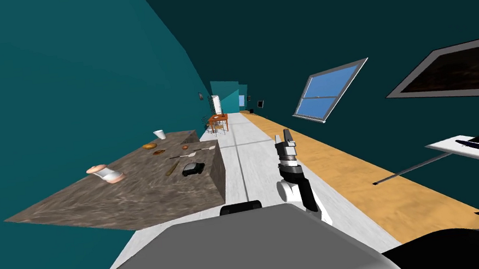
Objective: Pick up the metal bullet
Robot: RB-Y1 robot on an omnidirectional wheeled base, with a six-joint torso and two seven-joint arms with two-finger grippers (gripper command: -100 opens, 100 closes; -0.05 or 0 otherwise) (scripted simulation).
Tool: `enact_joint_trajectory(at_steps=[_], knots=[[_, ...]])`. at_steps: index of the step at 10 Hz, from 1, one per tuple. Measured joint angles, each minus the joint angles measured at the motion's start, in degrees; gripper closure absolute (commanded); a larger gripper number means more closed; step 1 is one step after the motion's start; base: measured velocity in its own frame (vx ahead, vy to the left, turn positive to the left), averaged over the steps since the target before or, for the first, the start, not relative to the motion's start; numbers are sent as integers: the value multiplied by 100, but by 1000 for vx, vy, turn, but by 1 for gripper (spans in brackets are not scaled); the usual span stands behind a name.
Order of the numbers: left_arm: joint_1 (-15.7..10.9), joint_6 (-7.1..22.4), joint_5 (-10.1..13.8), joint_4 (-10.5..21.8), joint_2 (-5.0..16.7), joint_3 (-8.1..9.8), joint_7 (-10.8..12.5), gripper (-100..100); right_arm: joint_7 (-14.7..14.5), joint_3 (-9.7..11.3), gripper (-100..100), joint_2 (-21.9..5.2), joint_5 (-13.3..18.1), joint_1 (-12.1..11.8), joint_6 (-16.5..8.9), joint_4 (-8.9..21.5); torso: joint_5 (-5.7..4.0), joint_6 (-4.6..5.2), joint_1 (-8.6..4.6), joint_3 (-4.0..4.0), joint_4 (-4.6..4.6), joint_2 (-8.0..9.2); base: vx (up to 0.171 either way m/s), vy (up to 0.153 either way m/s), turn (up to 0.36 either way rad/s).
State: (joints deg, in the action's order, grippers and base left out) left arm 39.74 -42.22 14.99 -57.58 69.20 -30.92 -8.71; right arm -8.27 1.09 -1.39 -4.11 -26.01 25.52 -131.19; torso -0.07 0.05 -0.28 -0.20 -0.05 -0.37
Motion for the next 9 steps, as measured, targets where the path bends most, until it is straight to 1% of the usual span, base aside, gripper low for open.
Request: enact_joint_trajectory(at_steps=[1,2,3,4,5,6,7,8,9], knots=[[145,38,34,-62,156,15,6,-100,0,-1,0,0,0,-1,0,0,0,-4,5,1,0,2,139,-69,-259],[206,10,6,130,312,-73,62,-100,0,0,0,0,0,0,0,0,0,3,0,-7,-2,-12,107,-47,-92],[203,30,-10,182,445,-122,129,-100,0,-1,0,0,0,-1,0,0,0,-4,4,-4,-2,-5,122,-54,-182],[216,80,-47,302,598,-212,203,-100,0,0,0,0,0,0,0,0,0,1,2,-6,-2,-10,186,-49,-248],[450,179,10,203,896,-210,265,-100,0,0,0,0,0,-1,0,0,-2,1,3,-16,-6,-28,150,-30,-156],[406,178,-38,301,993,-291,341,-100,0,-1,0,0,0,-1,0,-1,3,-1,7,-14,-6,-22,74,-16,-15],[257,131,-124,502,983,-391,426,-100,0,-1,0,-1,0,-1,0,-1,4,-6,12,0,-1,2,131,-26,-216],[171,85,-223,790,1010,-519,514,-100,0,0,0,0,0,0,0,0,3,1,11,-5,-2,-9,125,-14,-124],[76,22,-303,1020,1021,-613,600,-100,0,-1,0,-1,0,-1,0,0,4,-5,13,-5,-2,-7,48,-5,27]])
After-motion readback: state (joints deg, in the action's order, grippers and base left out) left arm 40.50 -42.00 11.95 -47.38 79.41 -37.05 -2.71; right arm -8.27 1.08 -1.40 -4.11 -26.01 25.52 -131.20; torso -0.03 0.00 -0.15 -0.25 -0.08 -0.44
